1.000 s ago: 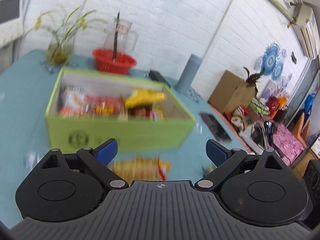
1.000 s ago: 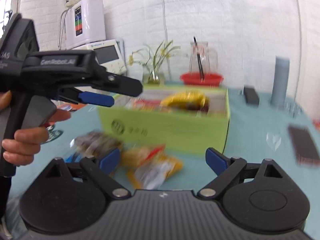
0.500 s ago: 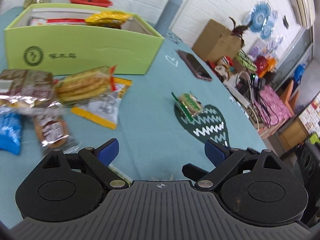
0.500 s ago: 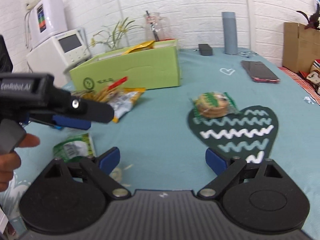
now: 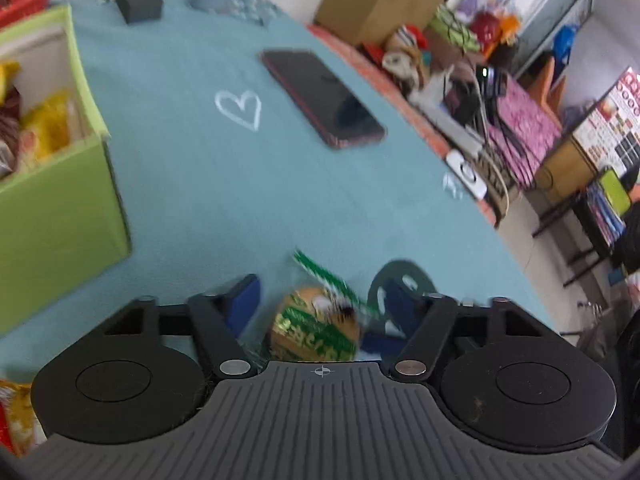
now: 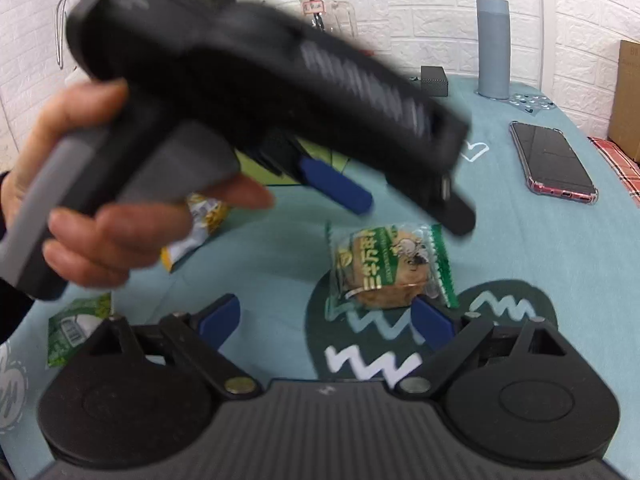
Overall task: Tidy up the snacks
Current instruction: 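Reach the left gripper to the round cookie packet and grasp it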
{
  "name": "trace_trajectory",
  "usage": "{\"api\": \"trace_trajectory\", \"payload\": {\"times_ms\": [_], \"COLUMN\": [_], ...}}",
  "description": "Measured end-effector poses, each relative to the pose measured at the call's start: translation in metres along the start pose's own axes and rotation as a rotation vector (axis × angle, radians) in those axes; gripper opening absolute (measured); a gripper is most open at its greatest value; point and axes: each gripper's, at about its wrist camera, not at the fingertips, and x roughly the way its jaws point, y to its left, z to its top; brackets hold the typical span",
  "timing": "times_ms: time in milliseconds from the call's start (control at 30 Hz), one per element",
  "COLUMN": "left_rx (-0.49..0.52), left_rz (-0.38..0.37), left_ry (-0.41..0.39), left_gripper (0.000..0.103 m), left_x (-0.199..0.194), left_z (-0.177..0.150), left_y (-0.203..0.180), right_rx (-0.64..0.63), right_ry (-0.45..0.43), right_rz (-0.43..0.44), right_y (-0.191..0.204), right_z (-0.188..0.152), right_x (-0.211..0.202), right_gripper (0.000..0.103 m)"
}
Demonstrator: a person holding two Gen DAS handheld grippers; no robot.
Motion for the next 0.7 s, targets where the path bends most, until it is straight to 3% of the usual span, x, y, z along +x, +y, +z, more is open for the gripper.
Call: {"api": "trace_trajectory", "payload": {"times_ms": [133,233,367,533,633,700], "left_rx": [-0.020,-0.067,-0.082,-0.163,-0.171,-0.164], "left_rz": [-0.007,-0.017,-0.006,-0.047,-0.055,-0.023], "left_ry": [-0.013,-0.032,-0.065,-0.098,-0.117,-0.124], "left_gripper": [0.051,0.054,0.055,0.056,0.059,0.059], "left_x": [-0.012,-0.025,-0.045,-0.070,-0.075,-0.077], "left_z": [-0.020,-0.042,-0.078,-0.121,-0.131,-0.129], "left_y": [0.002,0.007,0.001,-0.006,-0.008,-0.008], "right_rx": [-0.044,-0.044,-0.054,-0.054,-0.032,-0.026], "right_ry": [0.008,-0.003,-0.007,-0.021,-0.049,-0.079], "right_rz": [-0.023,0.006,0.038,0.029,0.007,-0.033], "right_y": [0.003,0.010,0.026,0.049,0.061,0.063], "right_z": [0.006,0.003,-0.010,-0.035,-0.048,-0.051], "right_x": [0.009,0.006,-0.006,-0.028,-0.040,-0.043], "right_gripper": [0.093,0.093,0.093,0.093,0.092,0.092]}}
